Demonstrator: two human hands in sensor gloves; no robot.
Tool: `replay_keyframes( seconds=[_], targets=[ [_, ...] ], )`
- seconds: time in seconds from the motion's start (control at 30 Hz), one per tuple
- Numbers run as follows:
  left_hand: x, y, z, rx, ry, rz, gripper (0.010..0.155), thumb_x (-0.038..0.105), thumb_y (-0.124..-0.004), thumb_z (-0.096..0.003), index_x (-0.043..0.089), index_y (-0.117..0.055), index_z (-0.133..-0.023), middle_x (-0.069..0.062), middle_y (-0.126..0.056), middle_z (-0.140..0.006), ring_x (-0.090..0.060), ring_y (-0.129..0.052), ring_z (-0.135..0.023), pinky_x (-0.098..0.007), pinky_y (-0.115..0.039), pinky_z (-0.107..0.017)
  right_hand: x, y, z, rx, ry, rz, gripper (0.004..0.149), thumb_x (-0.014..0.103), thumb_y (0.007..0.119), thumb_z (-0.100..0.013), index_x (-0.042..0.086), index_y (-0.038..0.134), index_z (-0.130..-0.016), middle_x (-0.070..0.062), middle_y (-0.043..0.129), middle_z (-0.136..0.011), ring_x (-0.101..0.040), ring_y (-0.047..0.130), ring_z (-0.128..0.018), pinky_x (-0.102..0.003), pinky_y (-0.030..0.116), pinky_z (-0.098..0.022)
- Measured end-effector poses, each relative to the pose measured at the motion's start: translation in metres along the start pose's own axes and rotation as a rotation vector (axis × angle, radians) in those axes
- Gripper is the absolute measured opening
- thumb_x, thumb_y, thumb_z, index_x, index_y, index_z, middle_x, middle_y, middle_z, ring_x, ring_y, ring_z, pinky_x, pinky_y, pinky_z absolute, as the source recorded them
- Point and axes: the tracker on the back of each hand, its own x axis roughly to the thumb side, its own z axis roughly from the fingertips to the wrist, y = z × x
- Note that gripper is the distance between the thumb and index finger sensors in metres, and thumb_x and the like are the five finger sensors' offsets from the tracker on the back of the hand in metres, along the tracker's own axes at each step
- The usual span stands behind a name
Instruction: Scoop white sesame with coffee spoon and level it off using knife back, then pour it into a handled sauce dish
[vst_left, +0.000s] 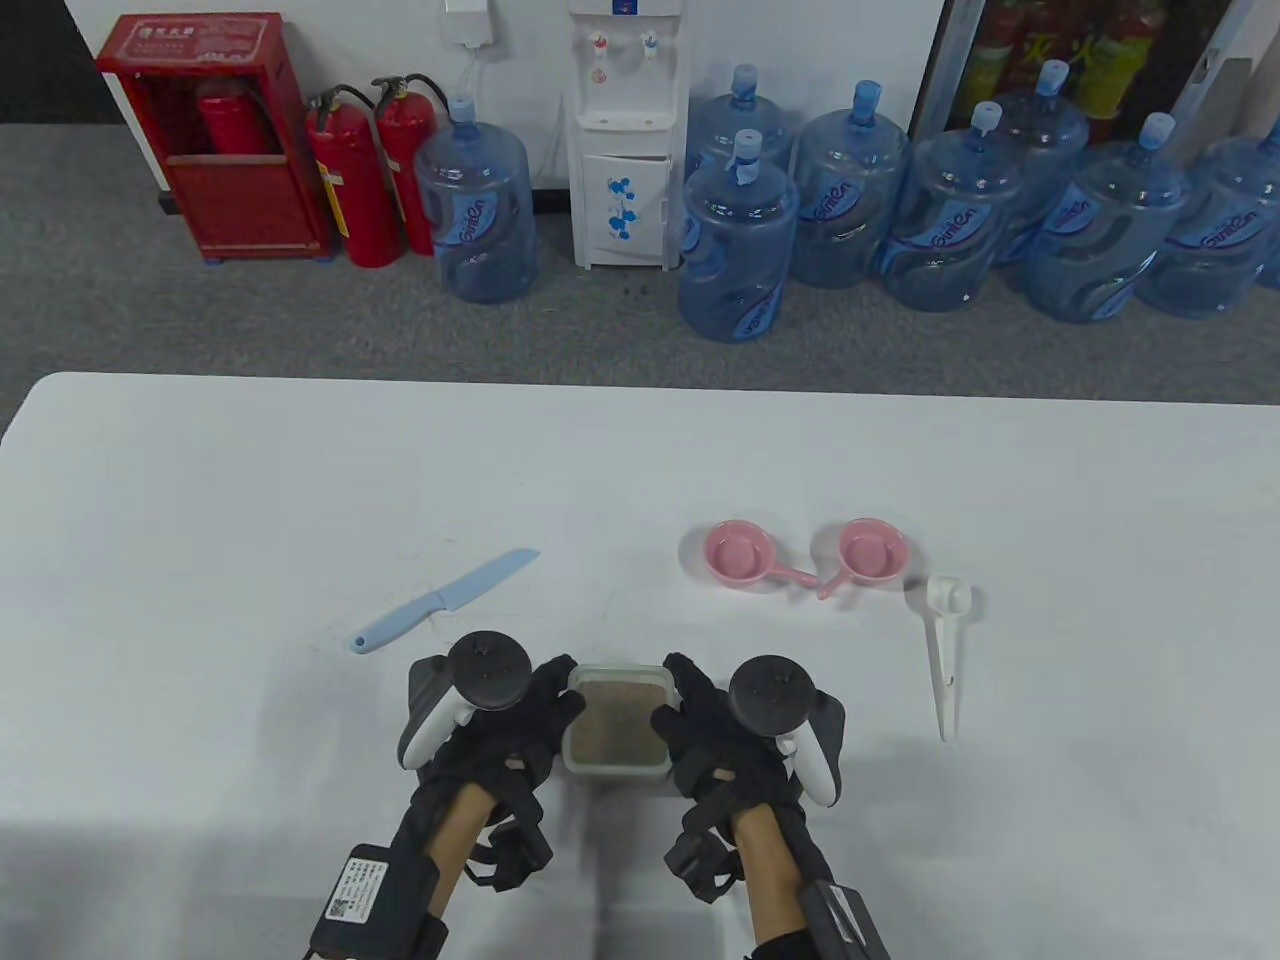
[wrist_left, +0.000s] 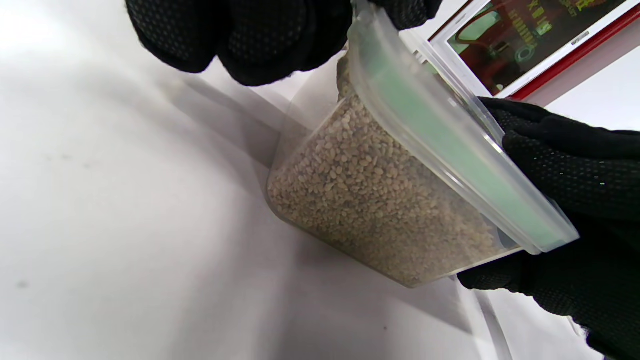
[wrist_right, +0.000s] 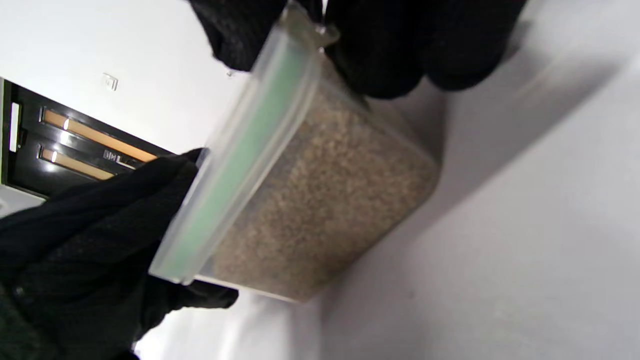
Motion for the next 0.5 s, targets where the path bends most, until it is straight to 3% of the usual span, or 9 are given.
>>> replay_keyframes(
  seconds=[0.3, 0.37, 0.5],
  targets=[
    [0.003, -0.002, 0.002, 0.023, 0.002, -0.017, 0.059, 0.036, -0.058, -0.0647, 0.015, -0.043, -0.118, -0.001, -0.074, -0.092, -0.020, -0.089, -0.069, -0.055, -0.067, -0.071, -0.014, -0.005, -0.004, 0.020, 0.030, -0.193, 0.069, 0.028, 0.072, -0.059, 0.004, 0.045, -0.117, -0.033, 0.064, -0.092, -0.026, 0.082, -0.065, -0.050, 0.076, -0.054],
    [0.002, -0.002, 0.002, 0.025, 0.003, -0.014, 0.059, 0.036, -0.058, -0.0647, 0.015, -0.043, -0.118, -0.001, -0.074, -0.092, -0.020, -0.089, -0.070, -0.055, -0.067, -0.071, -0.012, -0.006, 0.000, -0.030, 0.028, -0.148, 0.068, 0.029, 0.074, -0.059, 0.004, 0.049, -0.116, -0.032, 0.066, -0.091, -0.025, 0.084, -0.064, -0.049, 0.077, -0.053],
    [0.003, -0.004, 0.003, 0.055, -0.007, -0.020, 0.059, 0.036, -0.058, -0.0647, 0.014, -0.042, -0.118, -0.004, -0.072, -0.096, -0.022, -0.088, -0.073, -0.055, -0.067, -0.071, 0.003, -0.009, 0.013, -0.238, -0.011, 0.097, 0.071, 0.035, 0.085, -0.055, 0.003, 0.058, -0.112, -0.021, 0.077, -0.084, -0.018, 0.090, -0.055, -0.042, 0.083, -0.047]
  ],
)
